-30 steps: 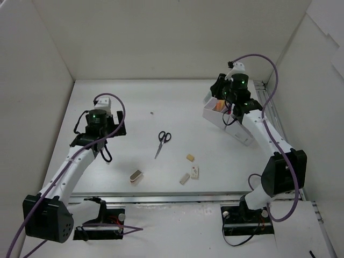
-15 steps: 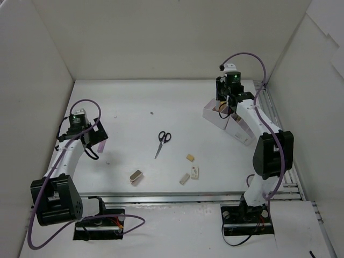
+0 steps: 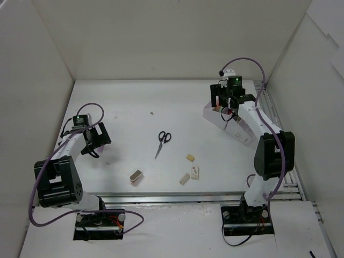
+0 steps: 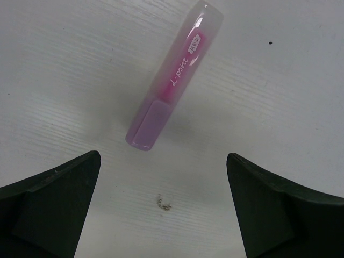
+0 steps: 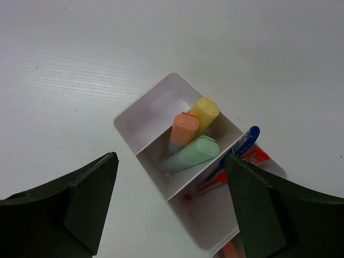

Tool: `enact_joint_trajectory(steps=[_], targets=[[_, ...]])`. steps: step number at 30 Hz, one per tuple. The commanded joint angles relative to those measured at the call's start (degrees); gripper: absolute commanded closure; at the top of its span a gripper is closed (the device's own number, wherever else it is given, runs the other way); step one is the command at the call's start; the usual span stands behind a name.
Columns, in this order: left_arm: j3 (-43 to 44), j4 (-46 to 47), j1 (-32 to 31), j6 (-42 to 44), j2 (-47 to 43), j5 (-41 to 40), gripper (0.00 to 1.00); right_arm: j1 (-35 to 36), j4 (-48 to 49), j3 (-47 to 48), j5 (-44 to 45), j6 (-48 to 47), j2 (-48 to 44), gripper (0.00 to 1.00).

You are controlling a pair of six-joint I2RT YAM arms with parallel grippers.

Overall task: Sort the stationery into containers
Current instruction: Place the pen in the storage box.

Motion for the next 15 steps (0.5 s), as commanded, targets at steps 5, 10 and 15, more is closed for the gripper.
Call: enact_joint_trajectory(steps=[5,10,15], targets=[[5.9,-0.2,0.5,2.5,3.7,-1.1,0.07,-0.1,1.7,-2.0,-5.7,1.4,-11.8,0.17],[10.3,-2.8,-0.8,2.3,9.8,-4.9,0.23,-0.4,1.8,-4.6,-7.4,2.8,-17.2,0.15],[12.5,-2.3,-1.6,2.4,13.0,-3.8,0.29,-0.4,3.1,-8.2,-10.7,6.7,-21.5,0.13]])
